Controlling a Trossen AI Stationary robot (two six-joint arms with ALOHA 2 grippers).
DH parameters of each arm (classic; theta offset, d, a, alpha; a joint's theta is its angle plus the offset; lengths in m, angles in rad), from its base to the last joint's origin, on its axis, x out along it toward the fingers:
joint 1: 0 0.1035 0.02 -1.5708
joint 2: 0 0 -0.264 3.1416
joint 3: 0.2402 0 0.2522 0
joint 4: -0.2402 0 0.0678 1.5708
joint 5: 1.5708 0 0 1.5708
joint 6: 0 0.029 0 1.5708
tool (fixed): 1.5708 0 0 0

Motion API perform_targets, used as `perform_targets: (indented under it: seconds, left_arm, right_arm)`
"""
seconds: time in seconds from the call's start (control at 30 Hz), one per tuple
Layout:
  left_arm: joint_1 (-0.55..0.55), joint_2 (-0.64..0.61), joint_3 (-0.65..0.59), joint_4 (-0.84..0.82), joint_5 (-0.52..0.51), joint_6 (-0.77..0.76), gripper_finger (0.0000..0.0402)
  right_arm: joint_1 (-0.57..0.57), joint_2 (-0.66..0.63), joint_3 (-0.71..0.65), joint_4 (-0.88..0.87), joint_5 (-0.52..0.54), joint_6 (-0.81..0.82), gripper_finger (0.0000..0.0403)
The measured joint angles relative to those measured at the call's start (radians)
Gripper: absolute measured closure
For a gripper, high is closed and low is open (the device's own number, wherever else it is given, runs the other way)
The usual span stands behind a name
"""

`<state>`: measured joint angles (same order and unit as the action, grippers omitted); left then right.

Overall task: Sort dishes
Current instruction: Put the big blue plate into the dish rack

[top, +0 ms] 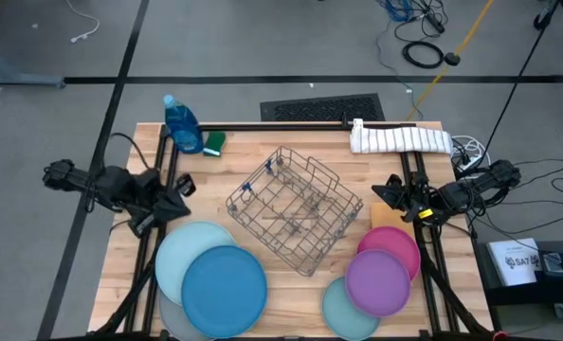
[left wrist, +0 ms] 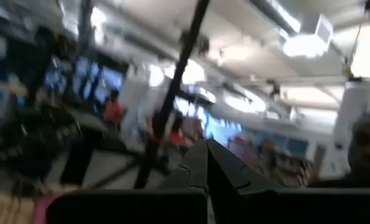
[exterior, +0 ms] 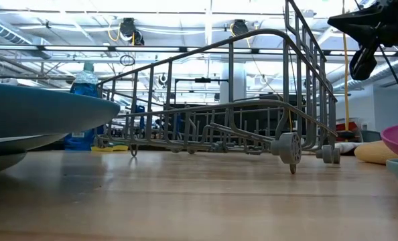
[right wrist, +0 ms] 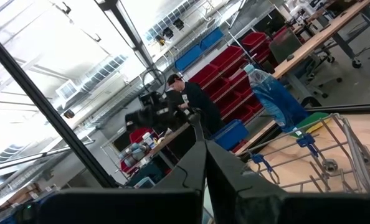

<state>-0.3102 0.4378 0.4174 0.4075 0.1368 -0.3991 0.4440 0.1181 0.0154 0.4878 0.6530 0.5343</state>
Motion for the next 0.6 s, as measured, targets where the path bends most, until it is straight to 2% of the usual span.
perform_targets:
  seconds: [0.13,0.27,0.4,0.5,0.6]
  left_arm:
    - [-0.028,0.076,0.043,-0.255,-0.005,-0.021,0.0367]
    - [-0.075,0.129,0.076,-0.467,-0.043,-0.063,0.0304]
    - [-0.118,0.19,0.12,-0.66,-0.006,-0.157,0.0243]
    - [-0.136,0.254,0.151,-0.805,0.086,-0.29,0.0227]
    - [-0.157,0.306,0.161,-0.853,0.098,-0.378,0.0224]
  right_arm:
    - [0.0,0.0,0.0,-0.001,0.001,0.0,0.0396]
    - [0.0,0.0,0.0,-0.003,0.001,0.0,0.0396]
    - [0.0,0.0,0.0,-0.009,0.0,0.0,0.0396]
    - [0.0,0.0,0.0,-0.008,0.001,0.0,0.0396]
    - [0.0,0.0,0.0,-0.008,0.001,0.0,0.0396]
